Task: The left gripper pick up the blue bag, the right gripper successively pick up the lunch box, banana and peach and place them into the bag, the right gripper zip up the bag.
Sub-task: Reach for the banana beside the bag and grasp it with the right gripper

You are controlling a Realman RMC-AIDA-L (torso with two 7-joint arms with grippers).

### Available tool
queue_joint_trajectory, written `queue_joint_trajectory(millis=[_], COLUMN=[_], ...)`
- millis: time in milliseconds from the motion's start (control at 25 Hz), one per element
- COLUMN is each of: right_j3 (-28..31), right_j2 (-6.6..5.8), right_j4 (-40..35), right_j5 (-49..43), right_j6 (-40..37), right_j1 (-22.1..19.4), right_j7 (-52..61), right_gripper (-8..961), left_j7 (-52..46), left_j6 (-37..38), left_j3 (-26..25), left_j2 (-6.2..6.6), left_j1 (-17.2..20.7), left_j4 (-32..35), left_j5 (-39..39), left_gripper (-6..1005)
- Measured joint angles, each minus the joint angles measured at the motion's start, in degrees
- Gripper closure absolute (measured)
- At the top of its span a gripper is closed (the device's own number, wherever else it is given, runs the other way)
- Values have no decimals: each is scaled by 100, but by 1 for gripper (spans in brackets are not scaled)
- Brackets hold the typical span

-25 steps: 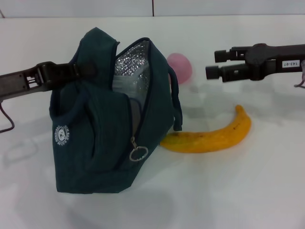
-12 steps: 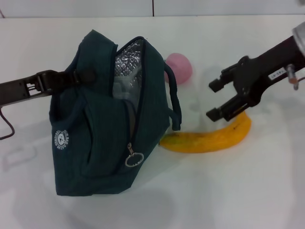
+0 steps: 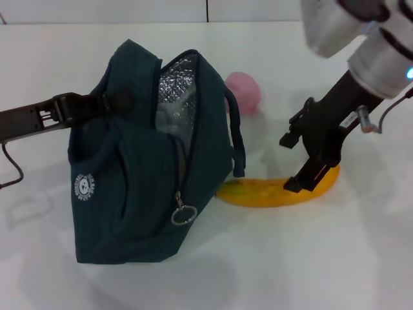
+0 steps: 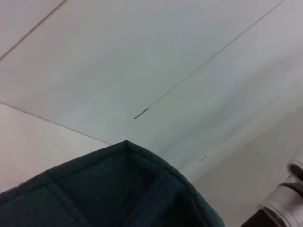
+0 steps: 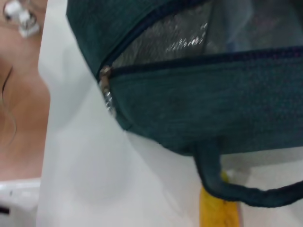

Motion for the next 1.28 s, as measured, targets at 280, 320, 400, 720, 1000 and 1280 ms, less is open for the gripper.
queue_joint_trajectory(millis=[280, 320, 400, 720, 1000, 1280], right_j3=[-903, -1023, -1184, -1504, -1811, -2315], right_j2=[53, 61, 72, 89, 88, 88], right_j4=[238, 289, 366, 601, 826, 1066], right_j5=[-206, -222, -234, -183, 115, 350], right_j6=[318, 377, 476, 848, 1230, 1643], right_j1=[342, 383, 433, 493, 505, 556], right_j7=[280, 317, 372, 419, 458, 458], right_gripper=[97, 97, 97, 97, 99, 126], left_j7=[15, 24, 27, 86, 99, 98], left_j6=[-16, -16, -17, -17, -17, -25], left_j3=[0, 0, 0, 1, 2, 0], left_j2=[-3, -3, -3, -2, -2, -7], left_j1=[-72, -76, -76, -50, -80, -89], left_j4=[-61, -76, -78, -96, -209, -211], left_j5=[0, 0, 0, 0, 0, 0], left_gripper=[953, 953, 953, 953, 953, 953])
